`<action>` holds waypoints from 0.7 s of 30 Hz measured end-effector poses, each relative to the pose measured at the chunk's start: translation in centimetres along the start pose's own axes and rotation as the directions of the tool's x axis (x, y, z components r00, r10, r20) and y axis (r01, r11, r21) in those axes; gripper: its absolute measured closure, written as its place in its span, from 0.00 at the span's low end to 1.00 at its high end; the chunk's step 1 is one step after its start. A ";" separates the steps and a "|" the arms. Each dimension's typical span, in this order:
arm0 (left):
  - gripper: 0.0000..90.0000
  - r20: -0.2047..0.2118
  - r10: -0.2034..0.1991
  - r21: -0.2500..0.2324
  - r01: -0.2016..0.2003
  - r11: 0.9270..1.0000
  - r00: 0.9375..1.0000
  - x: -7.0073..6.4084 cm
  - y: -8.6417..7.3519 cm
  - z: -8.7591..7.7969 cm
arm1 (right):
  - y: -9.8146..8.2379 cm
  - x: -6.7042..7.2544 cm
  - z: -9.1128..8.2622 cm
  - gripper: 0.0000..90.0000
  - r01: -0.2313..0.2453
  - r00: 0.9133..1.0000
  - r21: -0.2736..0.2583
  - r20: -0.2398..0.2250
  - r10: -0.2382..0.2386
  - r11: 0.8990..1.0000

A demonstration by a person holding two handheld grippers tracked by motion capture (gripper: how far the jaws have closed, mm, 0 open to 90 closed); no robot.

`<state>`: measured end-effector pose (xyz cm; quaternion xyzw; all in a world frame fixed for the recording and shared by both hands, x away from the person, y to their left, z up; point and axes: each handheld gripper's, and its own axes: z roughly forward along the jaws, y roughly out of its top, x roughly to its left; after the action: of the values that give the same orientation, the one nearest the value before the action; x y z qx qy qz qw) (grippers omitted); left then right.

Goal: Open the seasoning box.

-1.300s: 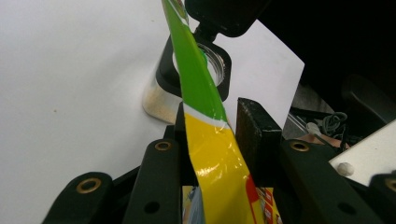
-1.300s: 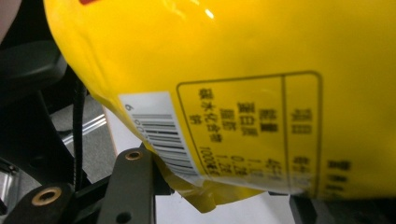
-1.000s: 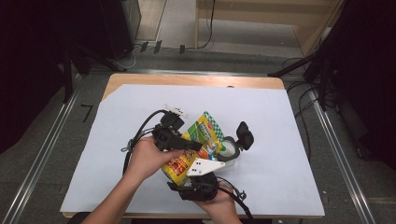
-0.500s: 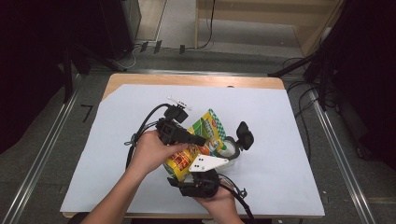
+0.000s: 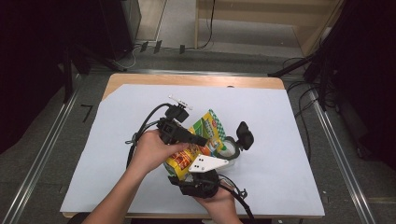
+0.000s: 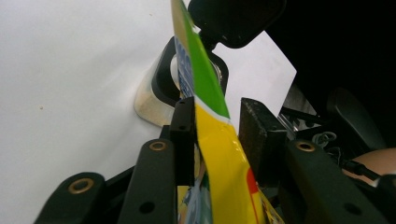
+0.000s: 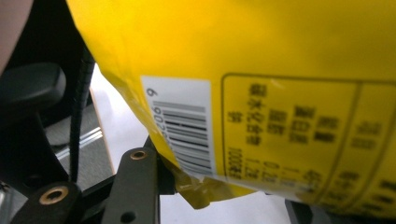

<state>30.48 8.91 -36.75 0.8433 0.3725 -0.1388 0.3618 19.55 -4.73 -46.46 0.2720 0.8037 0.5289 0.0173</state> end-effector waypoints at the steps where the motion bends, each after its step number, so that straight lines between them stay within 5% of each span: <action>1: 0.74 0.002 0.003 0.002 -0.003 1.000 1.000 0.0 0.0 -0.1 | 0.0 0.0 -0.1 0.67 -0.005 1.000 -0.005 0.006 0.005 1.000; 9: 0.71 -0.002 0.019 0.015 -0.019 1.000 1.000 -0.2 -0.4 -0.3 | 0.2 -0.4 -0.7 0.68 -0.060 0.998 -0.038 -0.016 0.060 0.997; 14: 0.80 -0.039 0.024 0.051 -0.022 0.998 0.999 -0.4 -0.4 0.1 | 0.1 0.0 -0.4 0.69 0.001 1.000 -0.006 0.013 0.000 1.000; 21: 0.79 -0.042 -0.006 0.032 0.008 0.999 0.999 -0.4 -0.2 0.0 | 0.3 0.0 -0.4 0.68 0.034 0.999 -0.007 0.009 -0.033 0.999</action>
<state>30.08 8.79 -36.64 0.8504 0.3806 -0.1283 0.3399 19.57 -5.00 -46.00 0.2609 0.8061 0.5302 0.0310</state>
